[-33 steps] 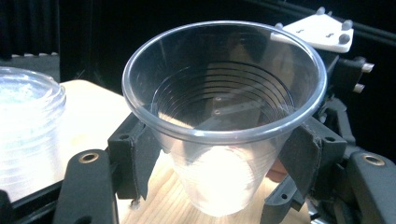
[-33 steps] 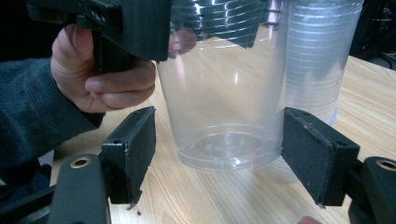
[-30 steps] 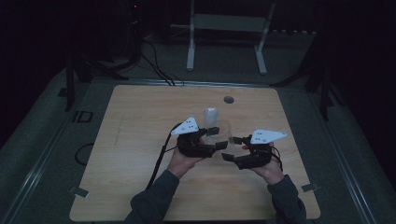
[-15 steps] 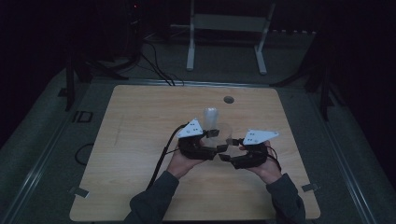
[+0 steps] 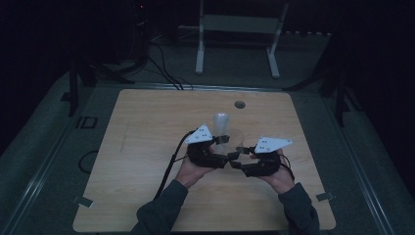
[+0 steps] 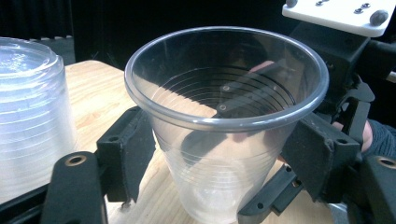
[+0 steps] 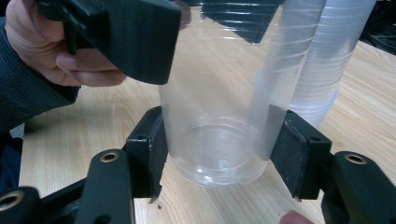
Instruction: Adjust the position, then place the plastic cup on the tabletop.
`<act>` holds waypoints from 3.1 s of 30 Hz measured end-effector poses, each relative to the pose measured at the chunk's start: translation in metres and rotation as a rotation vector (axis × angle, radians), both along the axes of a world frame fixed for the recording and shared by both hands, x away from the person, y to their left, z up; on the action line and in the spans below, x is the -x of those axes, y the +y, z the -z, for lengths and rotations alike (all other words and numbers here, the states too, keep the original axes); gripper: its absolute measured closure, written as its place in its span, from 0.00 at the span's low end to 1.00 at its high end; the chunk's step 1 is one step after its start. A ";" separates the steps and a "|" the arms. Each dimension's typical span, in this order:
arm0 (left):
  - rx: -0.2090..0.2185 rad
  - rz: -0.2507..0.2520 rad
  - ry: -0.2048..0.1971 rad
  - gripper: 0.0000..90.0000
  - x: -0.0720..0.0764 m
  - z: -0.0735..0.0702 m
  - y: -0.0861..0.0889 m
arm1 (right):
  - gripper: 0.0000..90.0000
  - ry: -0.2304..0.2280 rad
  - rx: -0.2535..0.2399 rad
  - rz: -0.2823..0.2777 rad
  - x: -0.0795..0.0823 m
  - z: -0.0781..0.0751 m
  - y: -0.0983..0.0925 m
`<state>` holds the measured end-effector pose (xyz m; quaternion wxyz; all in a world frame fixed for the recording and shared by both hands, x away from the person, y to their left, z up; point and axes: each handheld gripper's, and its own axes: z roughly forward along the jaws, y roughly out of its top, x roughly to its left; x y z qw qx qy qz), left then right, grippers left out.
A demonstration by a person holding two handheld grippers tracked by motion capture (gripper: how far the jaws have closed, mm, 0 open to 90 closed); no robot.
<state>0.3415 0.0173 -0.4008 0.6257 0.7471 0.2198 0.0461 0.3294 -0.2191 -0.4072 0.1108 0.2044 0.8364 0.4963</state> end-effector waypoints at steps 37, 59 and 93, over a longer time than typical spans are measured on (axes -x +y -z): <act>0.037 -0.037 -0.049 0.33 0.006 0.006 -0.009 | 0.33 0.030 -0.010 0.038 0.004 0.012 -0.001; -0.020 -0.068 -0.079 0.33 0.005 0.015 -0.010 | 0.29 0.028 0.091 0.118 0.010 0.019 -0.024; -0.049 -0.077 -0.110 0.33 0.007 0.027 -0.017 | 0.29 0.037 0.043 0.231 0.011 0.024 -0.053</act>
